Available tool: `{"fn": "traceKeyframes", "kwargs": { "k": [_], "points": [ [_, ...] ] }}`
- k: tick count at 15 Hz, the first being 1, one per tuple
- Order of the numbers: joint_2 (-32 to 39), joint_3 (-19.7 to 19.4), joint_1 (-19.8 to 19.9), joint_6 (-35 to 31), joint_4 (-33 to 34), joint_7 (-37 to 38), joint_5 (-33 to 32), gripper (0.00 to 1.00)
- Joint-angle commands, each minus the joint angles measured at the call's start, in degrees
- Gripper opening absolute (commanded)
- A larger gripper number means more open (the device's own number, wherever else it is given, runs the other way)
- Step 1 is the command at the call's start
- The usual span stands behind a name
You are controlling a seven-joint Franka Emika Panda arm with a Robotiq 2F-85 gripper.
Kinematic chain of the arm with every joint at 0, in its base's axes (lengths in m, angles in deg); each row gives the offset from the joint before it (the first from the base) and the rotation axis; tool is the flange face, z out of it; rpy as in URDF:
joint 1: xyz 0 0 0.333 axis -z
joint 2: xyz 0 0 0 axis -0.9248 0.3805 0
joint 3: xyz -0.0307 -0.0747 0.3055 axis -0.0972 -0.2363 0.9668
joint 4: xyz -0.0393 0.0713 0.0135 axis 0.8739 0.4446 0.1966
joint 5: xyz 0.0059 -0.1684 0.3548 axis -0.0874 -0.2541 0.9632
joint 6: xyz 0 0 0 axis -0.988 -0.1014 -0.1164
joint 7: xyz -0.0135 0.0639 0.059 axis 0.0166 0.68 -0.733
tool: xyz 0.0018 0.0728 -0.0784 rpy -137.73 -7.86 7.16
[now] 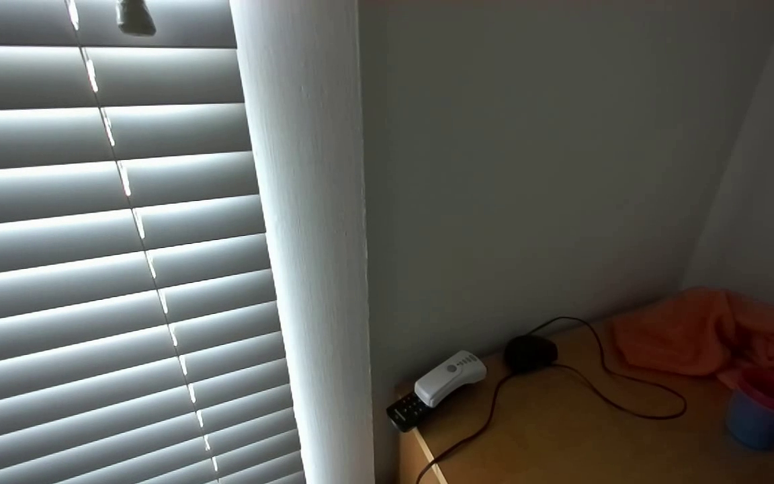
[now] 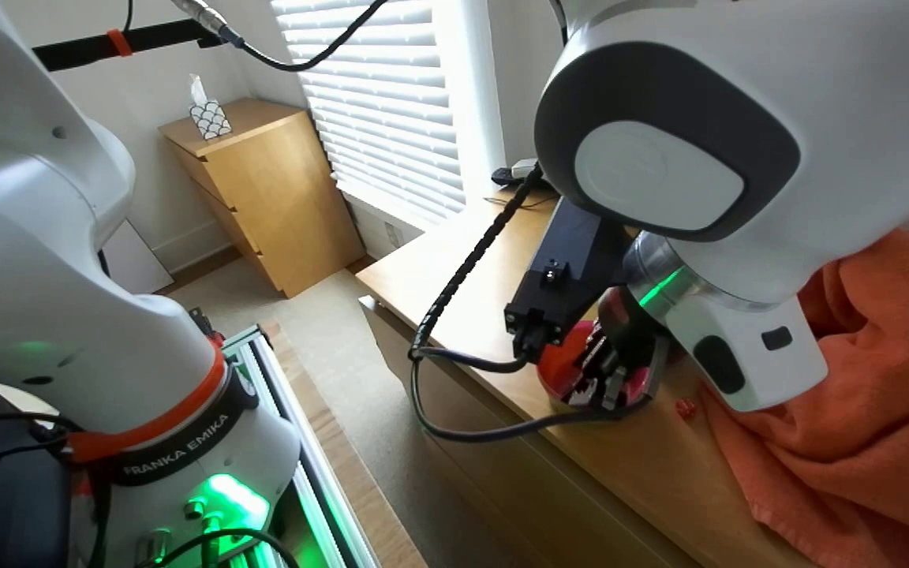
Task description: Unstack the bowls on the chest
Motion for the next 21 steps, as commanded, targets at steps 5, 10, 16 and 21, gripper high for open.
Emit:
{"fn": "traceKeyframes", "kwargs": {
  "k": [5,10,16,21],
  "points": [
    [3.6,0.2,0.7,0.9,2.6,-0.2,1.3,0.64],
    [4.8,0.3,0.8,1.1,3.6,-0.1,0.8,0.25],
    [4.7,0.2,0.8,1.4,4.1,0.1,0.3,0.00],
    [2.6,0.4,0.9,5.3,4.1,-1.6,0.3,0.01]
  ]
}}
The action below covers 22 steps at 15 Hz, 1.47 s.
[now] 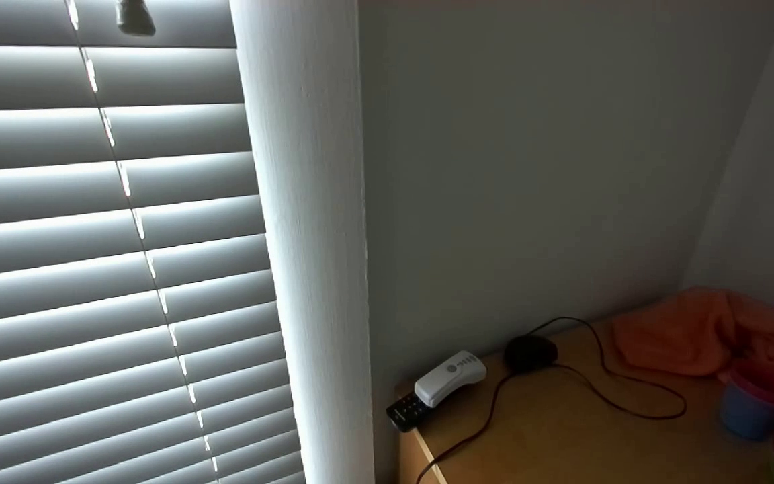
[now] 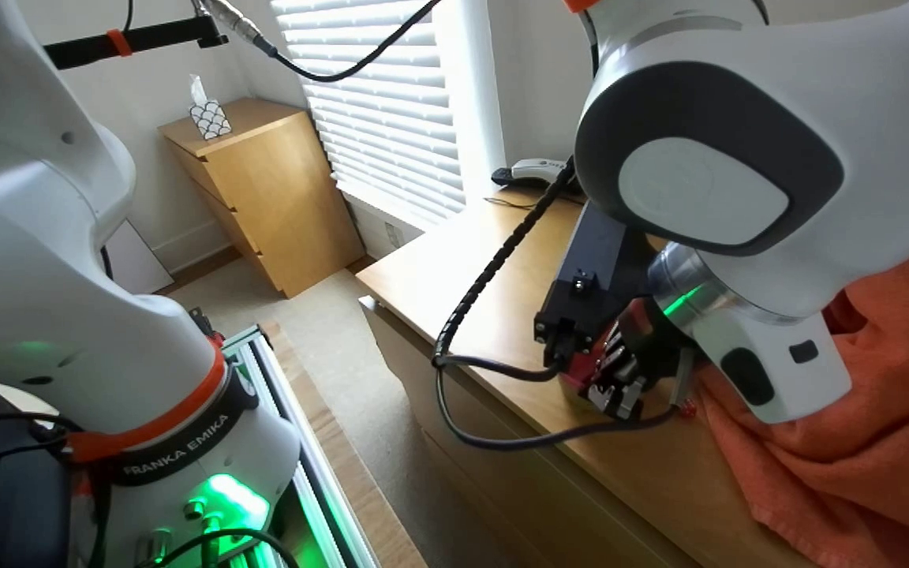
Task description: Unstack the bowls on the chest
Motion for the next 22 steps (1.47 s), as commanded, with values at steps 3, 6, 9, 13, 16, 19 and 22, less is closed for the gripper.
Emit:
{"fn": "traceKeyframes", "kwargs": {
  "k": [3,6,9,13,16,19,22],
  "points": [
    [-1.6,0.7,0.5,9.6,1.5,-3.0,-1.1,0.01],
    [-1.8,0.7,-0.6,8.2,1.4,-0.9,-1.6,0.01],
    [-0.8,1.3,-1.1,7.0,1.5,0.0,-0.8,0.01],
    [-1.0,1.3,-2.7,-2.9,-0.7,4.8,-0.6,0.01],
    [0.0,2.3,-2.1,-0.5,0.2,2.9,0.7,0.01],
    [-0.2,2.7,-1.8,1.3,0.3,1.9,0.9,0.01],
    [-0.5,2.6,-1.7,1.9,0.4,1.9,0.5,0.31]
  ]
}}
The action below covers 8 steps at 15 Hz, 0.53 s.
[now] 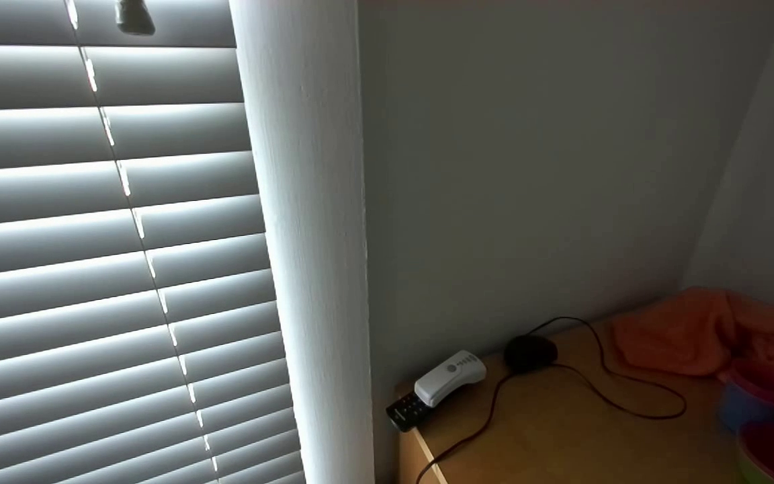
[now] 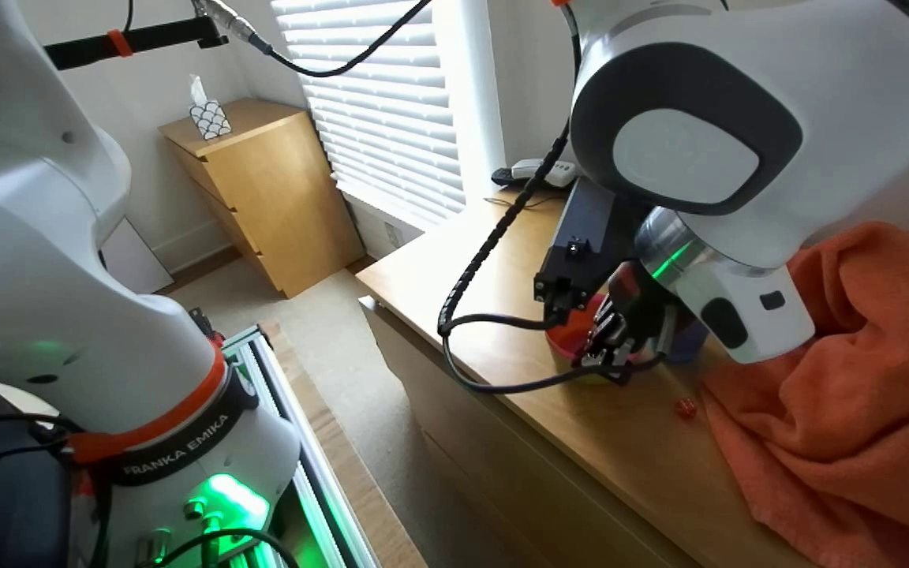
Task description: Unstack the bowls on the chest
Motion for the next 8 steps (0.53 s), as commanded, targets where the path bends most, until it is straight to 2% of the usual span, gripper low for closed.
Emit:
{"fn": "traceKeyframes", "kwargs": {
  "k": [1,4,8],
  "points": [
    [-0.5,0.1,0.7,1.9,-0.2,-1.2,0.6,0.11],
    [-0.6,0.0,0.8,2.6,-0.1,-1.6,0.5,0.00],
    [-1.4,0.1,1.2,3.5,-0.2,-3.3,1.0,0.01]
  ]
}}
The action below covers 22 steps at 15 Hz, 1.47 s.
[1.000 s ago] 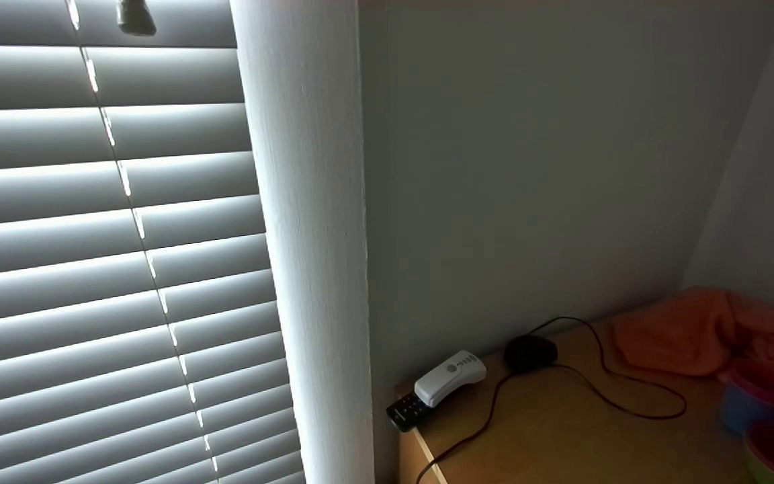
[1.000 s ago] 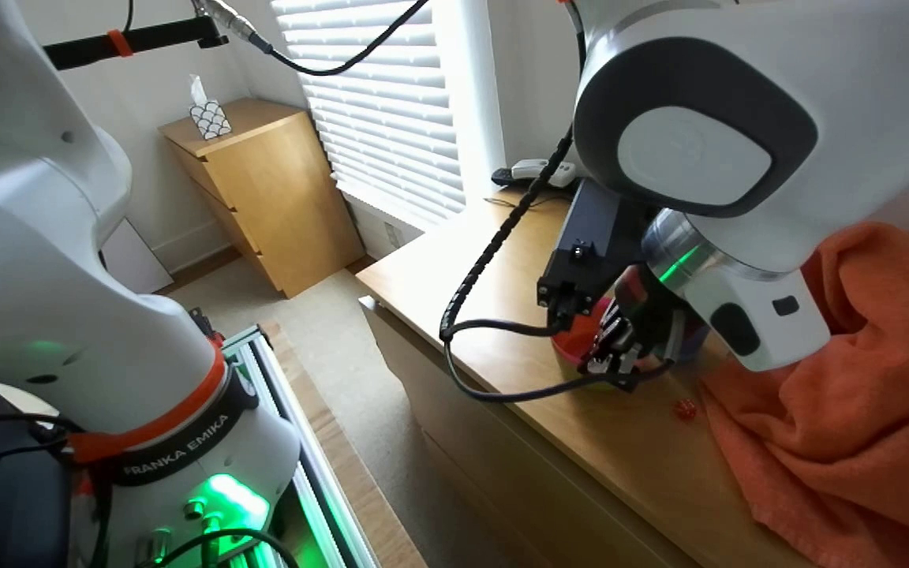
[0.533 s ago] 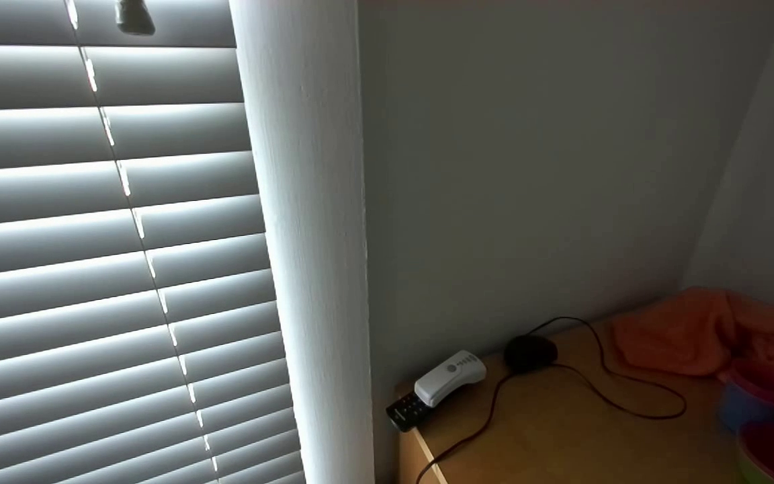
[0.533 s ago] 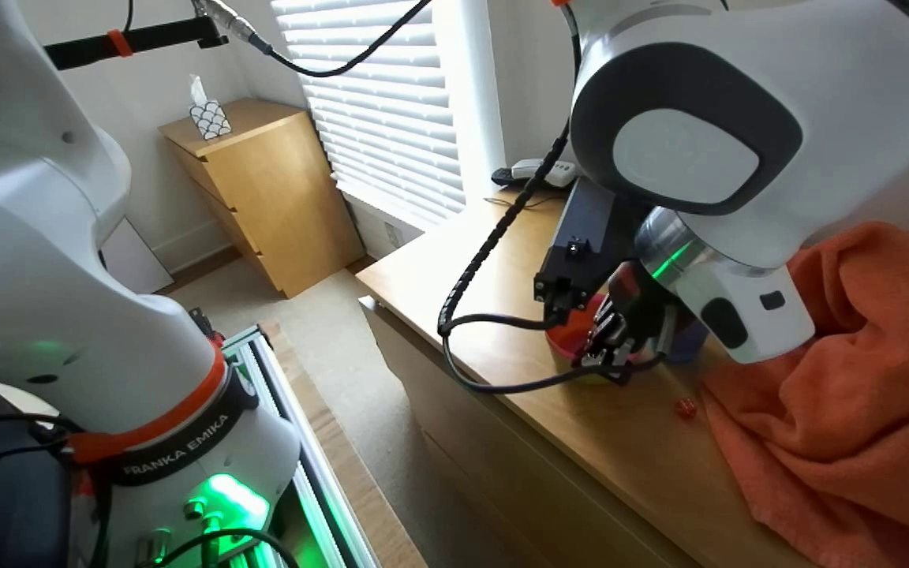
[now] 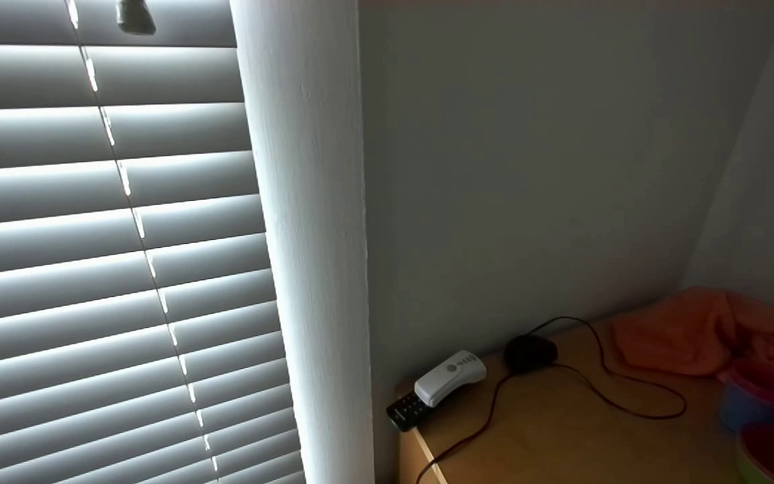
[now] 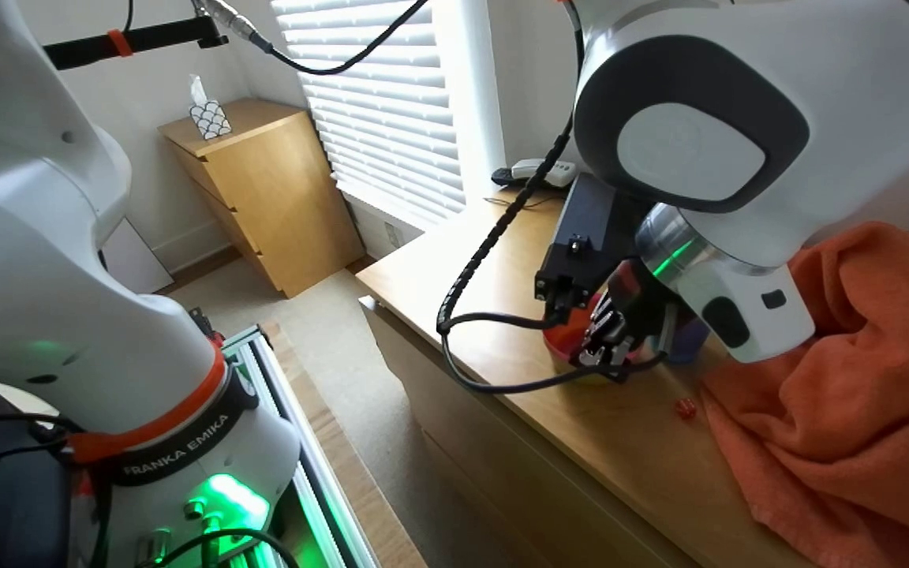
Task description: Unstack the bowls on the chest
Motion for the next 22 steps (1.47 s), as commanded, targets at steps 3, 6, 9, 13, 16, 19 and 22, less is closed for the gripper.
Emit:
{"fn": "traceKeyframes", "kwargs": {
  "k": [3,6,9,13,16,19,22],
  "points": [
    [-4.0,0.2,1.4,1.2,-2.0,-6.7,3.7,0.01],
    [-5.2,-0.1,1.4,2.3,-2.0,-9.3,4.7,0.01],
    [-6.1,-0.1,1.3,4.3,-1.9,-10.5,4.2,0.01],
    [-11.3,-0.1,0.3,4.7,-4.6,-10.7,1.0,0.01],
    [-15.3,0.6,-1.0,6.9,-6.7,-12.0,-1.0,0.01],
    [-17.4,2.2,-3.1,8.5,-7.7,-12.3,-2.6,0.01],
    [-16.7,4.4,-5.6,8.3,-7.5,-11.5,-3.3,0.01]
  ]
}}
